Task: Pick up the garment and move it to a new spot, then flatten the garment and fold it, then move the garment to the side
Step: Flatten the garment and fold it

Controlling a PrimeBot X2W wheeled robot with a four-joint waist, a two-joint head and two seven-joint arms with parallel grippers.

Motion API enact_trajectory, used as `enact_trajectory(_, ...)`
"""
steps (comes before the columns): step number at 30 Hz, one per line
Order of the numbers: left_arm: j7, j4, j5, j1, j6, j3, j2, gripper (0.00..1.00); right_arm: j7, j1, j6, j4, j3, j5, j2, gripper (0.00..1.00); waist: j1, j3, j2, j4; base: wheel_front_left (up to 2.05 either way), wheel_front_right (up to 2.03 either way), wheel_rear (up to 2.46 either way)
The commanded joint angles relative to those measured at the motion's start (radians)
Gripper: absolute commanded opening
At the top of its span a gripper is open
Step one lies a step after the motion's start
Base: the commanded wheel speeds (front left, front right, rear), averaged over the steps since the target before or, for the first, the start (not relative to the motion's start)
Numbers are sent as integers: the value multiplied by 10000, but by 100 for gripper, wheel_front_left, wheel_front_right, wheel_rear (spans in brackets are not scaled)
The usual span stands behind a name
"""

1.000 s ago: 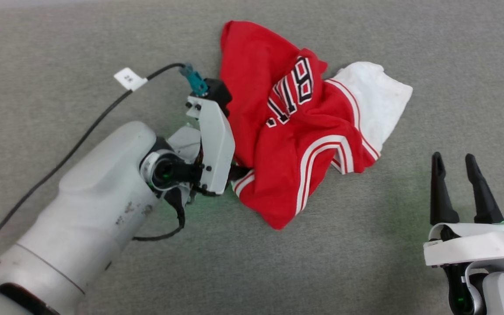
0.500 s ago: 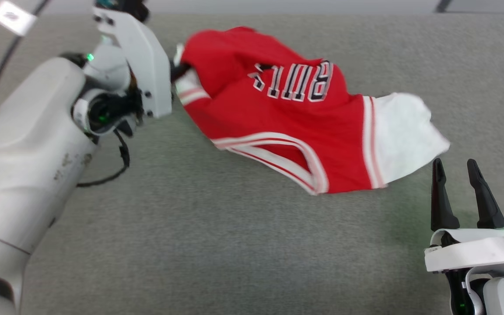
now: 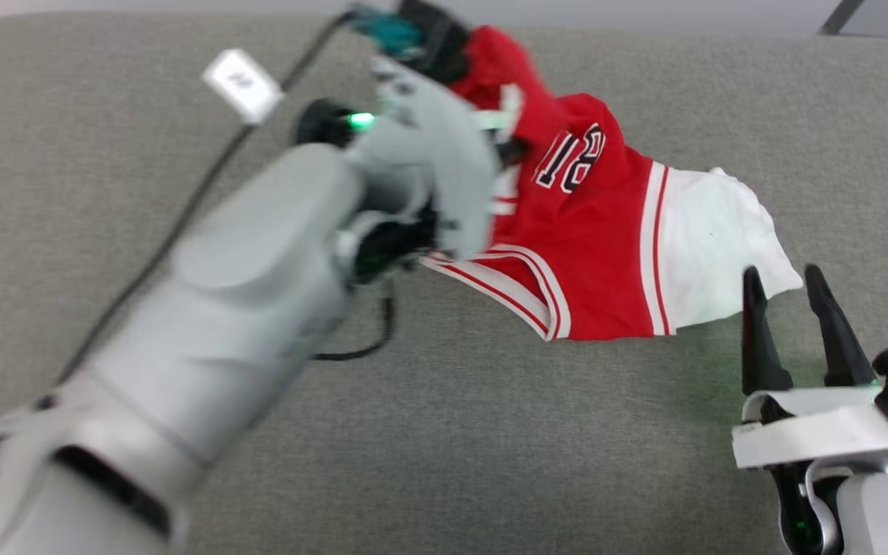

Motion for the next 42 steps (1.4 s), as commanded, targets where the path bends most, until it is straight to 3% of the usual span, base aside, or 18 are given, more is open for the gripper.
enact_trajectory(1,-170,142,-24,-109,-29,0,-271,0,-46,-116,-10,18,16,108,8,100,0,239,0,-280,0,0,0)
enact_trajectory(3,-319,572,289,-244,-34,-416,-1089,0,-45,-164,-10,48,57,214,8,100,0,391,0,-452,0,0,0)
enact_trajectory(5,-448,1153,340,-135,-29,-720,-1483,0,-46,-271,-10,74,164,347,13,100,0,536,0,-699,0,0,0)
enact_trajectory(12,-667,2474,366,165,-17,-1841,-2011,0,-47,-222,-10,157,64,603,11,100,0,696,0,-1214,0,0,0)
enact_trajectory(13,-720,2556,313,139,-18,-1914,-1999,24,-47,-178,-10,147,13,602,16,100,0,674,0,-1190,0,0,0)
enact_trajectory(14,-723,2571,180,107,-18,-1962,-2000,57,-45,-108,-10,132,-78,582,13,100,0,646,0,-1121,0,0,0)
enact_trajectory(15,-672,2500,78,50,-18,-2018,-2012,81,-47,-40,-10,114,-147,555,16,100,0,618,0,-1038,0,0,0)
enact_trajectory(18,-350,2078,-446,-150,-18,-2069,-1989,100,-47,99,-10,138,-238,499,15,100,0,472,0,-697,0,0,0)
enact_trajectory(27,1119,327,-1712,-1463,-19,-1913,-930,100,-47,193,-10,164,-149,356,9,100,0,85,0,-190,0,0,0)
enact_trajectory(37,3579,-98,-2684,-1947,-20,-2218,376,100,-47,97,-10,68,-6,583,9,100,0,351,0,-589,0,0,0)
enact_trajectory(42,3823,62,-2704,-1839,-20,-2413,625,100,-47,-83,-10,30,56,781,12,100,0,709,0,-945,0,0,0)
